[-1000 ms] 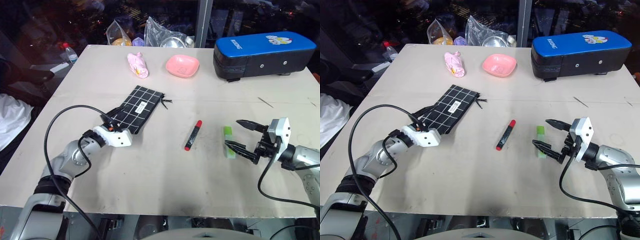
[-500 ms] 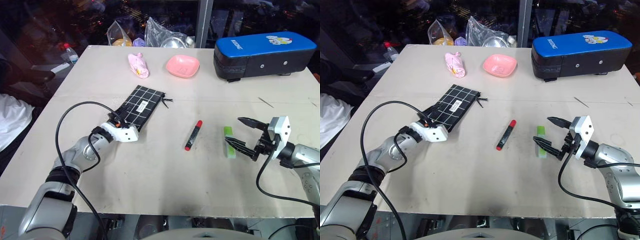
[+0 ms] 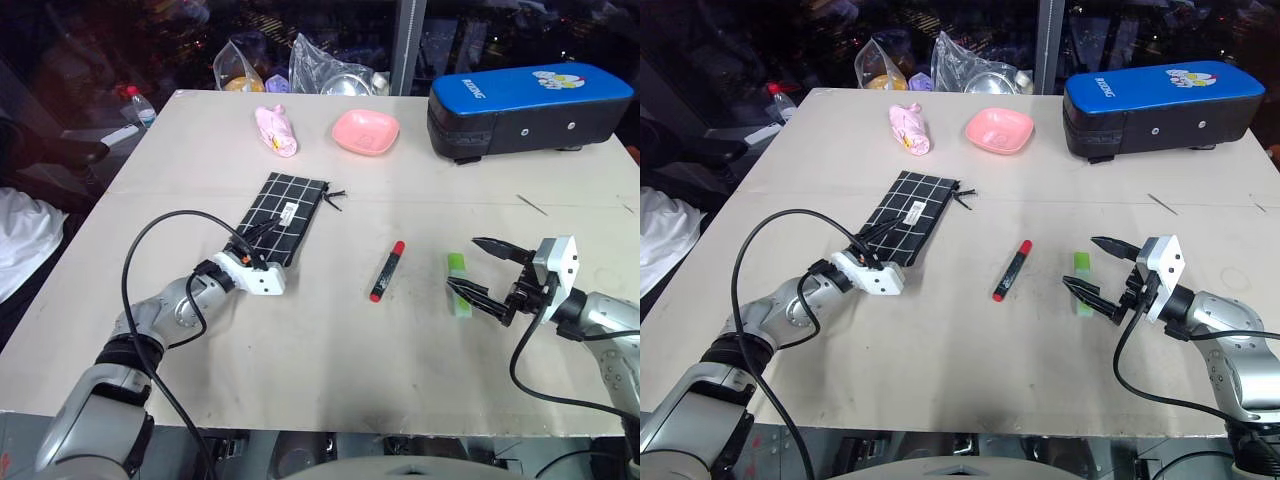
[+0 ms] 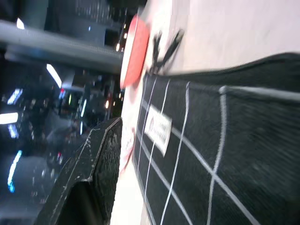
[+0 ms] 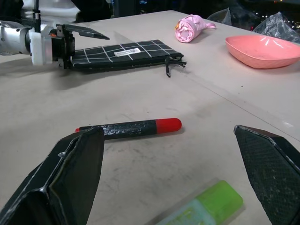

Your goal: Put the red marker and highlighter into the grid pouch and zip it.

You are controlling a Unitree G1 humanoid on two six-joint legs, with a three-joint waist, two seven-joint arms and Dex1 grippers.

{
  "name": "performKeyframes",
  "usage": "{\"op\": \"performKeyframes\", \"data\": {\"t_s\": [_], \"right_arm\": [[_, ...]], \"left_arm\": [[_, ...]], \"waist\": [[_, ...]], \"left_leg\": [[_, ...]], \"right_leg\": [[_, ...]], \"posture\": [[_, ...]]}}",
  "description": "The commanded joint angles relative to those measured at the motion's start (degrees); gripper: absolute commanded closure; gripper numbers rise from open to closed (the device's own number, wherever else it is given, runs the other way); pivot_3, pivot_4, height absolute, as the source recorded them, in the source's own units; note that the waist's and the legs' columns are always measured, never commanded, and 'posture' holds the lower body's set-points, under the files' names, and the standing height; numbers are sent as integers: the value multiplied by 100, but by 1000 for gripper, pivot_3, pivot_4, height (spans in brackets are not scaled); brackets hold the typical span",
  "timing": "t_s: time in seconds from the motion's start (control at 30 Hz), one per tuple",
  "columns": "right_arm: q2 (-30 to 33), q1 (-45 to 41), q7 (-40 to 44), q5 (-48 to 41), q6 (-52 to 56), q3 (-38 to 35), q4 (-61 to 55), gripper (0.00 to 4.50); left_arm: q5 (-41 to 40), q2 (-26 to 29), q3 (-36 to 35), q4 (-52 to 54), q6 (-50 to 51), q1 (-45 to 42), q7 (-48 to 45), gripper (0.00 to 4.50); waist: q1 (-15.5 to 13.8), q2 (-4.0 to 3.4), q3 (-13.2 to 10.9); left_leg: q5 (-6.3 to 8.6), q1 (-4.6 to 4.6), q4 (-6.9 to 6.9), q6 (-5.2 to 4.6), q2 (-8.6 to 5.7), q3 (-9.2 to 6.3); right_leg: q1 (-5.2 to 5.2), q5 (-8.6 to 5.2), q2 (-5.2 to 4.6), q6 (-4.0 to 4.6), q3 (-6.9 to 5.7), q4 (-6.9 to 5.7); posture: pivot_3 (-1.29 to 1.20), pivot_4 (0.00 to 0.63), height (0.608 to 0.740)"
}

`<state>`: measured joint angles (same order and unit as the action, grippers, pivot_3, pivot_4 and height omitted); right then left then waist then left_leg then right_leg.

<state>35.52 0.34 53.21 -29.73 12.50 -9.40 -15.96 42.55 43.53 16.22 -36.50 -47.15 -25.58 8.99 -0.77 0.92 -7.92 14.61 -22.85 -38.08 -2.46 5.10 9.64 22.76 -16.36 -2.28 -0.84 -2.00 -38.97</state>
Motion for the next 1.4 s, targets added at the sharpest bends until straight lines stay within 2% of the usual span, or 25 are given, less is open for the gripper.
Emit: {"op": "performKeyframes", "data": {"t_s": [0.03,0.4,0.5,0.63,0.67,0.8,0.87,0.97,1.1,1.33,1.4], "right_arm": [[-25,12,-29,-54,-25,-17,-212,0],[-23,26,-26,-41,-26,-27,-214,0],[-32,44,-36,-42,-26,-23,-232,0],[-40,67,-43,-39,-26,-4,-257,0],[-42,67,-43,-33,-28,5,-256,0],[-50,68,-42,-26,-23,28,-272,0],[-57,60,-45,-19,-24,42,-272,0],[-56,-10,-61,6,-33,85,-306,0],[-61,-216,-136,-79,52,116,-389,0],[-155,-798,-513,-398,568,88,-617,0],[-162,-1036,-723,-411,777,83,-656,0]], "left_arm": [[-27,11,20,292,-62,34,-20,1503],[5,-158,159,486,56,30,-136,1503],[-37,-175,163,509,43,43,-163,2277],[-103,-200,160,533,-4,58,-238,4187],[-145,-205,146,567,-26,73,-284,4423],[-590,-227,-21,764,-77,171,-528,4423],[-1181,-317,-180,933,3,269,-836,4423],[-2526,-522,-383,1486,249,449,-1566,4423],[-4091,-736,-570,2736,1280,726,-2558,4423],[-6156,-781,-668,4424,2811,1096,-3966,4423],[-6486,-748,-669,4665,3062,1176,-4370,4423]], "waist": [[0,0,0],[-1,0,0],[-6,0,0],[-21,-14,8],[-25,-21,12],[-15,-22,13],[-6,-22,13],[1,-19,11],[8,-18,9],[27,-19,9],[38,-18,7]], "left_leg": [[0,0,0,0,0,0],[0,0,0,0,0,1],[0,0,0,0,0,2],[0,1,-2,0,-1,0],[0,2,-3,0,-1,0],[0,2,-5,-1,-2,-1],[0,2,-5,-1,-2,-1],[0,-1,-5,-1,1,2],[-1,-2,-9,1,5,1],[-1,-1,-15,2,4,-2],[-1,0,-16,3,4,-1]], "right_leg": [[0,0,1,0,0,-1],[0,0,2,0,1,0],[0,0,2,0,2,0],[-2,0,0,0,2,-1],[-3,0,-1,0,2,-1],[-5,0,-1,0,2,-2],[-4,0,-1,0,3,0],[-1,0,0,0,6,1],[-1,0,3,-1,6,-3],[-2,0,16,-1,17,-4],[-2,0,18,-1,19,-4]], "posture": [[0,150,740],[0,150,740],[0,150,740],[0,150,740],[0,150,740],[0,150,740],[0,150,740],[0,150,740],[0,150,740],[0,150,740],[0,150,740]]}}
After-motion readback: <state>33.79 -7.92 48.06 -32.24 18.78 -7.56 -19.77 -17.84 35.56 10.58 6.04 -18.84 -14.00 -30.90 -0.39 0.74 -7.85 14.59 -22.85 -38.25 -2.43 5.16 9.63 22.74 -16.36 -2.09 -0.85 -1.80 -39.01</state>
